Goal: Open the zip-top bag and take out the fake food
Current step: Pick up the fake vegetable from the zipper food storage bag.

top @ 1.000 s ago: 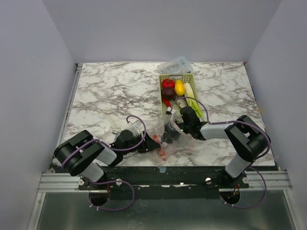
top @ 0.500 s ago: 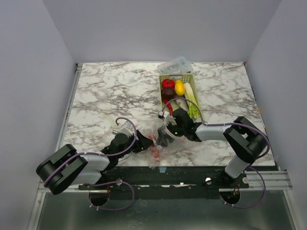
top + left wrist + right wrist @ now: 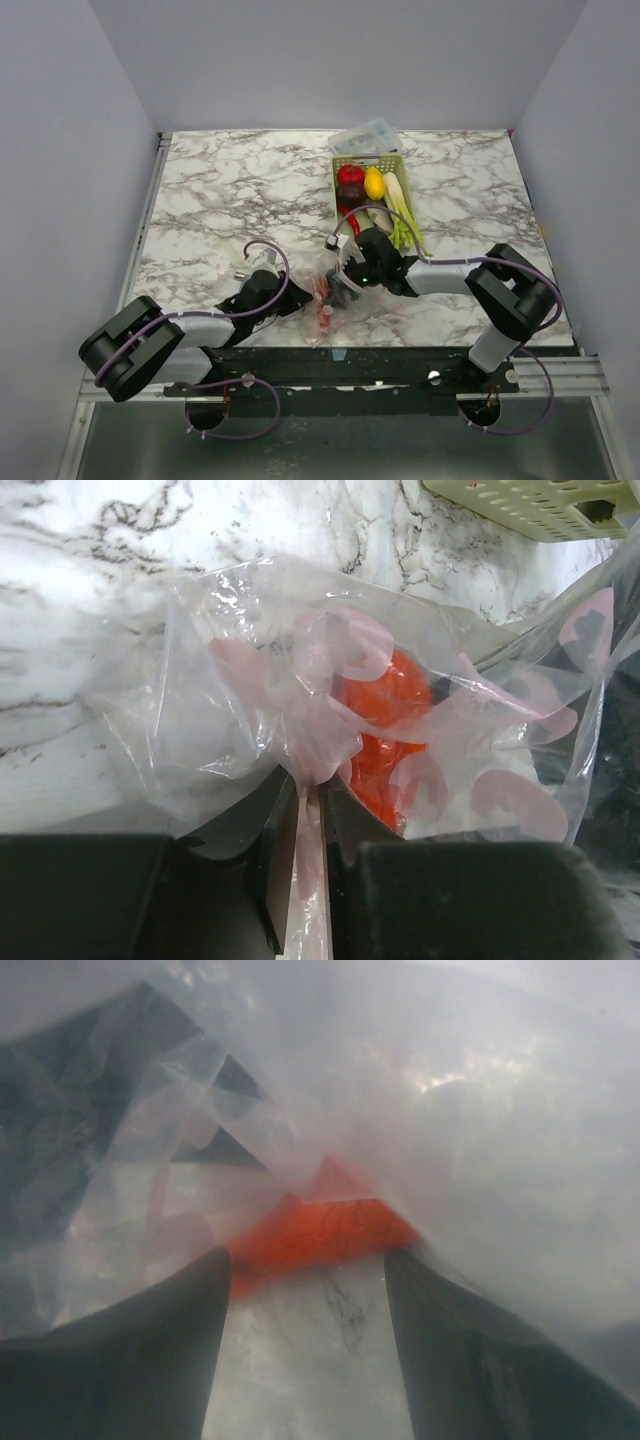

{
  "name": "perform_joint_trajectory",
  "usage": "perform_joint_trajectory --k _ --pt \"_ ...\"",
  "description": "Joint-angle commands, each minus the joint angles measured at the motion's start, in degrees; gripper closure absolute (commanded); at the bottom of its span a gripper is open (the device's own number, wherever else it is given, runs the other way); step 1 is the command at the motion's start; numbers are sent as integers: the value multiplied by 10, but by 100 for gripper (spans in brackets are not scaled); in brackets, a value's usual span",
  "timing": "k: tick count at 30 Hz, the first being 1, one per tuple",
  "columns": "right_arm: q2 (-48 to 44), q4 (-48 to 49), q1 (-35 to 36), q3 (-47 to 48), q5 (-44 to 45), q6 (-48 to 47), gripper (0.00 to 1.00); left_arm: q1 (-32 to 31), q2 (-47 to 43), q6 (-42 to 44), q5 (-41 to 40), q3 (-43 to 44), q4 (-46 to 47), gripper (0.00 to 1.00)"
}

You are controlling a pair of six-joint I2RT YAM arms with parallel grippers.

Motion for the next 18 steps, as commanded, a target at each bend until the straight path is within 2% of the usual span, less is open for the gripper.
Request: perform_joint_trajectory --k 1,9,15,17,18 --pt "18 -26 7 11 11 -11 33 -1 39 36 1 19 3 86" --pt "36 -40 8 28 51 -5 33 -2 105 55 92 50 70 88" --pt "32 -44 8 30 59 -5 34 -6 142 48 128 52 121 89" --pt "38 -47 8 32 62 -8 37 -6 141 47 130 48 128 89" --pt "40 -52 8 34 64 -13 44 -6 138 47 128 46 127 89"
